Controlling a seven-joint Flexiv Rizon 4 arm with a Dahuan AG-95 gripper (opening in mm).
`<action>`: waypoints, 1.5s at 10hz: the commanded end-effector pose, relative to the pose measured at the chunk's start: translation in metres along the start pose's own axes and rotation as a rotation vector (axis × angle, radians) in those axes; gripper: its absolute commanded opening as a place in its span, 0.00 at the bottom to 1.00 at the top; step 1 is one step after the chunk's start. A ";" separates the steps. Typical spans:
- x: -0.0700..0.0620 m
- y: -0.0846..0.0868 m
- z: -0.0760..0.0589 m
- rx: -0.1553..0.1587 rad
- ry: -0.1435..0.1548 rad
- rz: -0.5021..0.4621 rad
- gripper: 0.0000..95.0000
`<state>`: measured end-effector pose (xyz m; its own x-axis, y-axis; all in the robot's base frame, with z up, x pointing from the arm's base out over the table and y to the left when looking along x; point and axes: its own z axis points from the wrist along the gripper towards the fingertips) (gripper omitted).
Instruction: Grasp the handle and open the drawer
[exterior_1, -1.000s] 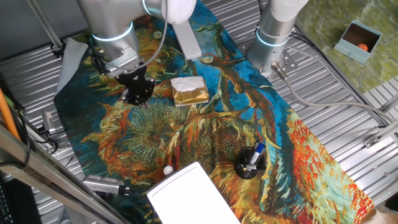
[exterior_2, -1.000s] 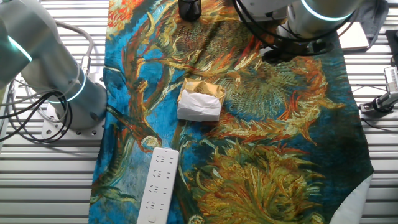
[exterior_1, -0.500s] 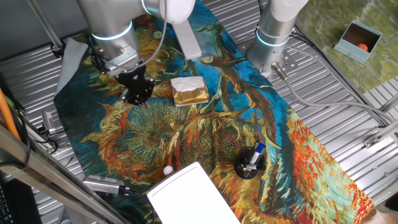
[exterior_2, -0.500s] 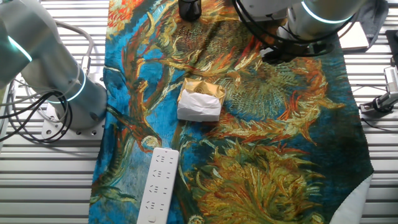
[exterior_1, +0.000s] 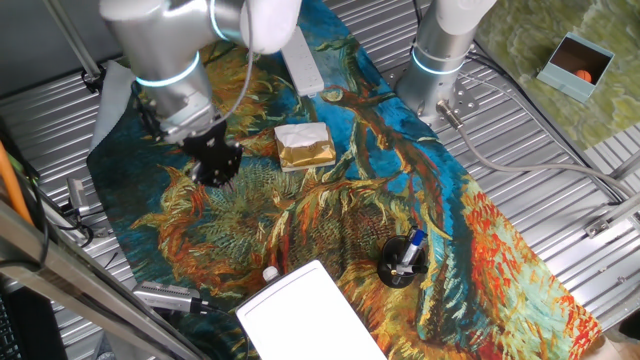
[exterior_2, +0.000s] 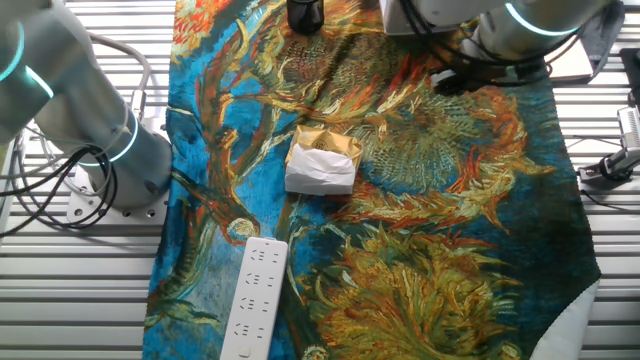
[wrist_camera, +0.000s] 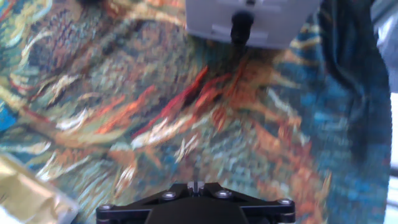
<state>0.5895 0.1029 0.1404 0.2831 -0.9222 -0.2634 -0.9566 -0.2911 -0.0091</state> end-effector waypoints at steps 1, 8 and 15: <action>-0.011 -0.008 0.005 -0.015 -0.012 0.008 0.20; -0.037 -0.020 0.030 -0.013 -0.062 0.051 0.40; -0.073 -0.020 0.059 0.001 -0.104 0.120 0.40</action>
<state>0.5835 0.1918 0.1022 0.1571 -0.9186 -0.3626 -0.9835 -0.1789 0.0270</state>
